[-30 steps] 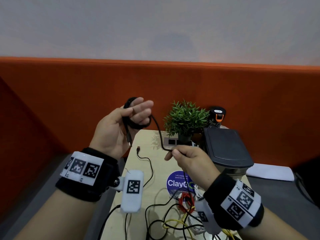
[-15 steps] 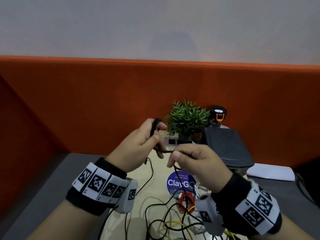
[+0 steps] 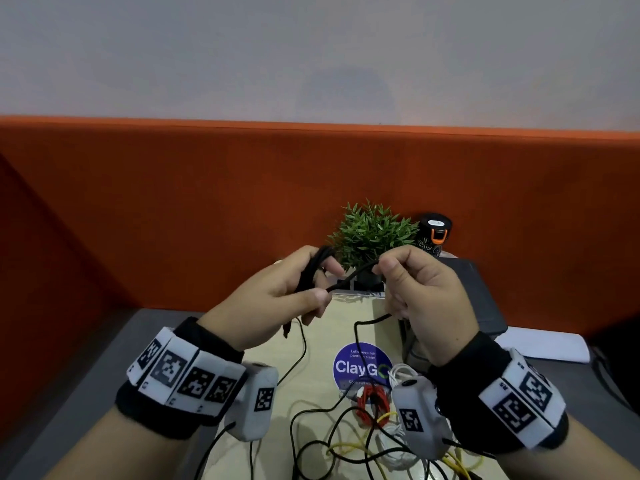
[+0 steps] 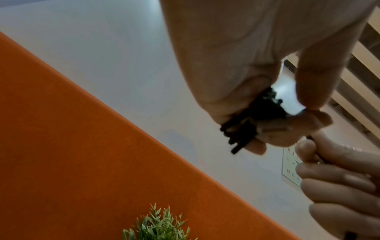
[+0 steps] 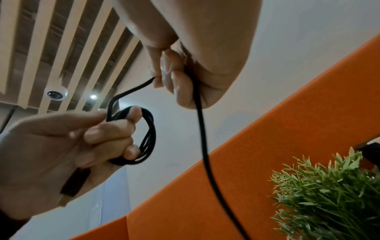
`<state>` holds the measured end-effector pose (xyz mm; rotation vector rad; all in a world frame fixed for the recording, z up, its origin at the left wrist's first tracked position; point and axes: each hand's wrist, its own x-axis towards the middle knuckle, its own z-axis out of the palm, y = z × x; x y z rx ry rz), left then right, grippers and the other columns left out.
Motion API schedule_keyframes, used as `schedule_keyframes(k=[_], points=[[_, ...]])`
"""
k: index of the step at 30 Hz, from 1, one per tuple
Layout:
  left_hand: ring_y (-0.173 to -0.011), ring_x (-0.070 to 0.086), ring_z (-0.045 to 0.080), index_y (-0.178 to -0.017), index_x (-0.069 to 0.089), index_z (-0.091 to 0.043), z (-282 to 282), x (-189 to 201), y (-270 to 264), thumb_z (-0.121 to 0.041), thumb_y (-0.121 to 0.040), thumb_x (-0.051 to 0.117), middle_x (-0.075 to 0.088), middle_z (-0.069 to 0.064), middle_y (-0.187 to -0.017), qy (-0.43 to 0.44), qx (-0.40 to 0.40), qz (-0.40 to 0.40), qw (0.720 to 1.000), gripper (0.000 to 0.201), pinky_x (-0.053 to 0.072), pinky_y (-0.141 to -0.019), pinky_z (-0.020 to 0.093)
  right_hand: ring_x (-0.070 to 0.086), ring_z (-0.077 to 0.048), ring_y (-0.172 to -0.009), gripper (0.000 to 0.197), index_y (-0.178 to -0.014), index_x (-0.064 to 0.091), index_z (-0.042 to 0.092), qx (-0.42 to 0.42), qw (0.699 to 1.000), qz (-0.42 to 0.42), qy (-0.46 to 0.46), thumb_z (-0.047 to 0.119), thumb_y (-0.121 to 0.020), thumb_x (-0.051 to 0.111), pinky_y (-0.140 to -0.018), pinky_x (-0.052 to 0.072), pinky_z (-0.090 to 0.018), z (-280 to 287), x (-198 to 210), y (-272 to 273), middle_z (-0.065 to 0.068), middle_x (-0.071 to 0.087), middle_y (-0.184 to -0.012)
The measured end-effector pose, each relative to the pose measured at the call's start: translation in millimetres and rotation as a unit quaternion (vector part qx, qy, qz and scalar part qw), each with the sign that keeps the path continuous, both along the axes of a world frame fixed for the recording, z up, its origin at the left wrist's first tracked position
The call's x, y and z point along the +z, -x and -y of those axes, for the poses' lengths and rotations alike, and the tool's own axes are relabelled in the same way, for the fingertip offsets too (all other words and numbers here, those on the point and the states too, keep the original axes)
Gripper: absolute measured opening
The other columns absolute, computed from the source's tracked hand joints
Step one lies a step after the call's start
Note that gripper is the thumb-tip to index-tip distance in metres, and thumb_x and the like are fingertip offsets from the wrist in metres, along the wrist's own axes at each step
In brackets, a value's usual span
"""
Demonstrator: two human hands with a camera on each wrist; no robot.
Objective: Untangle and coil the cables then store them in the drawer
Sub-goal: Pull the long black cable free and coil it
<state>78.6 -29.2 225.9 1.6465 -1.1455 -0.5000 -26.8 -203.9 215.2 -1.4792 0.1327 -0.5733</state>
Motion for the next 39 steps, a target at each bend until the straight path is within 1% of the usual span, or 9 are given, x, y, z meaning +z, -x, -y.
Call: schedule_keyframes(k=[7,11,15,20,24,28,33,36,39], points=[[-0.056,0.046,0.002,-0.081,0.061,-0.024,4.1,2.2,3.7,-0.041,-0.09,0.05,0.052,-0.015,-0.063,-0.041,0.052,0.159,0.985,0.022,0.032,-0.053,0.015,0.03,-0.011,-0.043,0.018,-0.069,0.068,0.022,-0.046,0.997,0.006,0.055,0.038,-0.076,0.062,-0.045,0.028,-0.025,-4.7,3.4,-4.1,0.008,0.038,-0.045],[-0.052,0.043,0.007,-0.077,0.058,-0.019,9.7,-2.9,9.1,-0.037,-0.093,0.04,0.049,-0.008,-0.057,-0.067,0.01,0.06,0.996,0.031,0.032,-0.052,0.014,0.045,-0.001,-0.053,0.012,-0.069,0.066,0.024,-0.043,0.99,0.057,0.121,0.035,-0.075,0.063,-0.053,0.037,-0.013,-9.1,12.9,-5.1,0.011,0.055,-0.056],[-0.048,0.032,0.009,-0.077,0.054,-0.015,13.8,-7.6,16.0,-0.038,-0.09,0.045,0.041,-0.007,-0.054,0.033,-0.041,-0.086,0.995,0.028,0.027,-0.047,0.016,0.043,0.0,-0.045,0.015,-0.071,0.062,0.021,-0.042,0.992,0.068,0.095,0.034,-0.077,0.059,-0.049,0.033,-0.009,-9.4,17.4,-9.5,0.017,0.049,-0.047],[-0.041,0.027,0.025,-0.075,0.056,-0.015,17.5,-8.5,16.0,-0.031,-0.091,0.047,0.034,-0.008,-0.042,0.138,0.014,-0.148,0.979,0.024,0.024,-0.045,0.02,0.031,-0.012,-0.046,0.023,-0.091,0.067,0.021,0.007,0.998,0.024,0.06,0.026,-0.098,0.045,-0.043,0.027,-0.023,-7.0,-3.7,-22.5,-0.001,0.036,-0.053],[-0.035,0.031,0.011,-0.075,0.056,-0.014,17.6,-7.4,15.2,-0.031,-0.094,0.045,0.034,-0.006,-0.04,0.203,0.053,-0.186,0.96,0.028,0.014,-0.052,0.049,0.035,-0.017,-0.044,0.03,-0.099,0.066,0.029,0.093,0.995,-0.022,-0.016,0.02,-0.102,0.038,-0.044,0.044,-0.025,-18.4,-28.0,-24.5,-0.002,0.041,-0.059],[-0.033,0.036,0.011,-0.085,0.052,-0.003,17.3,0.2,11.9,-0.033,-0.095,0.038,0.04,-0.003,-0.042,0.274,0.087,-0.224,0.931,0.035,0.028,-0.051,0.04,0.038,-0.017,-0.046,0.026,-0.106,0.059,0.031,0.138,0.985,-0.092,0.034,0.024,-0.103,0.034,-0.051,0.041,-0.029,-35.0,-59.9,-18.7,-0.007,0.041,-0.059],[-0.066,0.07,0.025,-0.094,0.051,-0.001,17.5,8.7,8.8,-0.031,-0.091,0.033,0.071,0.011,-0.07,0.287,0.078,-0.271,0.916,0.036,0.054,-0.069,0.026,0.033,-0.009,-0.053,0.025,-0.11,0.057,0.034,0.18,0.952,-0.205,0.137,0.027,-0.103,0.034,-0.054,0.028,-0.027,-52.7,-77.7,-8.3,0.012,0.036,-0.053],[-0.099,0.068,0.033,-0.095,0.049,-0.002,18.0,6.4,4.8,-0.031,-0.093,0.03,0.071,0.019,-0.101,0.281,0.072,-0.29,0.912,0.034,0.053,-0.088,0.031,0.035,-0.006,-0.053,0.023,-0.114,0.053,0.034,0.214,0.913,-0.231,0.259,0.031,-0.103,0.032,-0.058,0.031,-0.028,-53.9,-65.8,-4.1,0.011,0.038,-0.054],[-0.111,0.062,0.032,-0.097,0.047,-0.002,20.8,-1.9,2.3,-0.026,-0.096,0.03,0.067,0.019,-0.113,0.274,0.076,-0.295,0.912,0.03,0.05,-0.096,0.032,0.039,-0.004,-0.058,0.027,-0.123,0.048,0.03,0.244,0.862,-0.255,0.364,0.032,-0.103,0.03,-0.058,0.034,-0.024,-53.8,-48.3,-3.2,0.011,0.041,-0.063]])
